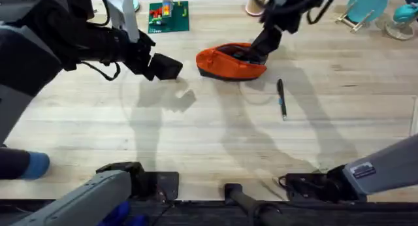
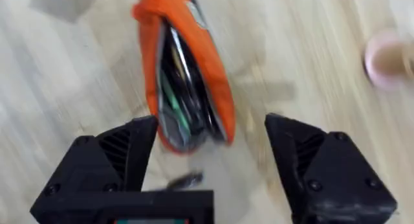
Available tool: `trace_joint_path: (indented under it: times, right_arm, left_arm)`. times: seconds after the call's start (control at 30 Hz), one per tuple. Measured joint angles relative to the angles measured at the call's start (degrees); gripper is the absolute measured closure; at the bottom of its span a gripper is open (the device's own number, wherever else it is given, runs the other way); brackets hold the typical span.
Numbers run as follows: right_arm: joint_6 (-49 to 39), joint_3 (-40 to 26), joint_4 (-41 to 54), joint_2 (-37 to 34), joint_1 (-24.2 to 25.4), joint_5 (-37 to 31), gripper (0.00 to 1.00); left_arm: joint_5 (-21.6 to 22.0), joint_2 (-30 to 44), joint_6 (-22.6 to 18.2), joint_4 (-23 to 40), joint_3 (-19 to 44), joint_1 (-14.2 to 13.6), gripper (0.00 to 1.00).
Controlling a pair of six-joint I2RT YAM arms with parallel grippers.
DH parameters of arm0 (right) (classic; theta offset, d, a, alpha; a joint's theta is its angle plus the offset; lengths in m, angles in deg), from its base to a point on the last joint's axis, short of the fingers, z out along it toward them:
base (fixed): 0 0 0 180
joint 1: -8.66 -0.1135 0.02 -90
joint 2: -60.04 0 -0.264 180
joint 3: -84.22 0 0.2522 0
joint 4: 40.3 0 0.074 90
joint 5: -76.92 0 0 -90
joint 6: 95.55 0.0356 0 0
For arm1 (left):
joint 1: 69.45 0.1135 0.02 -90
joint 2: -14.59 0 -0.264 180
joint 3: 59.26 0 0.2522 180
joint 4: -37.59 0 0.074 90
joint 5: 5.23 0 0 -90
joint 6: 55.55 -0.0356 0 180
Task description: Unzip the bag, pick up the pens from the table one at a time and place them inside, then zip the bag closed.
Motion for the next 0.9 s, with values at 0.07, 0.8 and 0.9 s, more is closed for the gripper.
trace_joint_path:
  times: [0.07, 0.8, 0.9]
  right_arm:
    - [5.1, -0.2, 1.7, 1.6, 0.1, -3.7, 0.004]
    - [46.7, -0.2, 15.7, 4.1, 0.2, -14.6, 0.003]
    - [49.7, -0.2, 15.8, 4.1, 0.2, -14.6, 0.005]
  left_arm:
    - [0.0, 0.0, 0.0, 0.0, 0.0, 0.0, 0.007]
    - [0.0, 0.0, 0.0, 0.0, 0.0, 0.0, 0.007]
    - [0.0, 0.0, 0.0, 0.0, 0.0, 0.0, 0.006]
